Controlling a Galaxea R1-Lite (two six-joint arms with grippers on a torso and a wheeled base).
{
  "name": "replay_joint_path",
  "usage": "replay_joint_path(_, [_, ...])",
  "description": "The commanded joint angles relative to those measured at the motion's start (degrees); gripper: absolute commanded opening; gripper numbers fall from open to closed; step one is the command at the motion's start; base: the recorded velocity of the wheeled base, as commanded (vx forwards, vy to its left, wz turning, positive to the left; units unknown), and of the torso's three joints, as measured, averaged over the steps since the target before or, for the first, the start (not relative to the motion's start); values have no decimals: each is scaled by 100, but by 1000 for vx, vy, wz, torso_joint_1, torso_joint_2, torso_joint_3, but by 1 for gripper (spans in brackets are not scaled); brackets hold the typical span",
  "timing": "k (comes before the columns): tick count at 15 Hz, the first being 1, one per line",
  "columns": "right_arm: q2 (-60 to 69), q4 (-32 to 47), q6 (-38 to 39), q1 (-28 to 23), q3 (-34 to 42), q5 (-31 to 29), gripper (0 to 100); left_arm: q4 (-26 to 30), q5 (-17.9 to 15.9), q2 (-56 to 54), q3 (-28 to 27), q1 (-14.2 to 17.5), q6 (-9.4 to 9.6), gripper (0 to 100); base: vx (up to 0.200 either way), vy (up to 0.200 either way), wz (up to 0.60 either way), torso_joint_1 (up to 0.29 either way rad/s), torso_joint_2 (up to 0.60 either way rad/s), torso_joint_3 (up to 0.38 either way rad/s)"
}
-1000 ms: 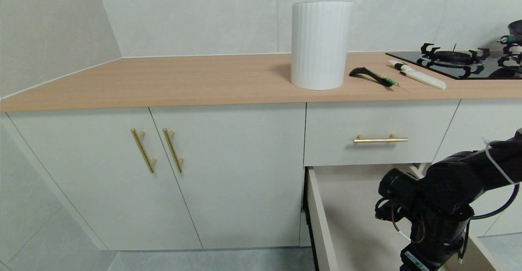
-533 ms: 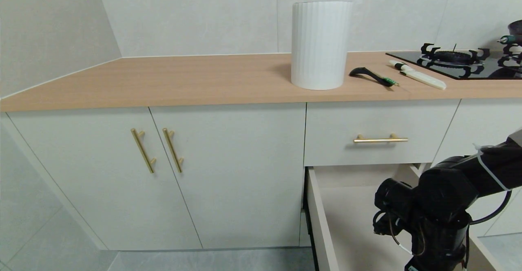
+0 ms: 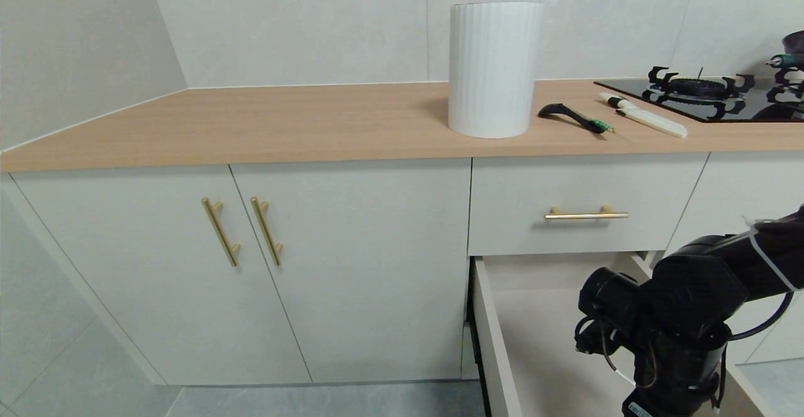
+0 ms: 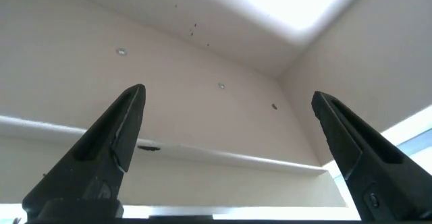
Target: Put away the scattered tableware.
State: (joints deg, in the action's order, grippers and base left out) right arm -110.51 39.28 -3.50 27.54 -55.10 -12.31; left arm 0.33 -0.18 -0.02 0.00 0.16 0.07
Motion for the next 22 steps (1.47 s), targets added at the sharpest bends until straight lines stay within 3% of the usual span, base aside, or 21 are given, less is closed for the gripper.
replay_joint_path(1, [574, -17, 7, -152, -45, 1, 100, 2, 9, 2, 0, 2, -7, 100, 0, 0, 0, 0, 0, 0])
replay_joint_path(6, [1699, -623, 174, -521, -124, 18, 100, 2, 9, 2, 0, 2, 1, 100, 0, 0, 0, 0, 0, 0])
replay_joint_path(13, [2156, -1335, 359, -697, -88, 45, 100, 2, 1, 2, 0, 2, 1, 100, 0, 0, 0, 0, 0, 0])
replay_joint_path(18, [2174, -1361, 341, -768, -45, 10, 100, 2, 9, 2, 0, 2, 1, 100, 0, 0, 0, 1, -16, -17])
replay_joint_path(22, [2183, -1361, 332, -768, -36, 10, 100, 2, 1, 2, 0, 2, 1, 100, 0, 0, 0, 41, -293, -295])
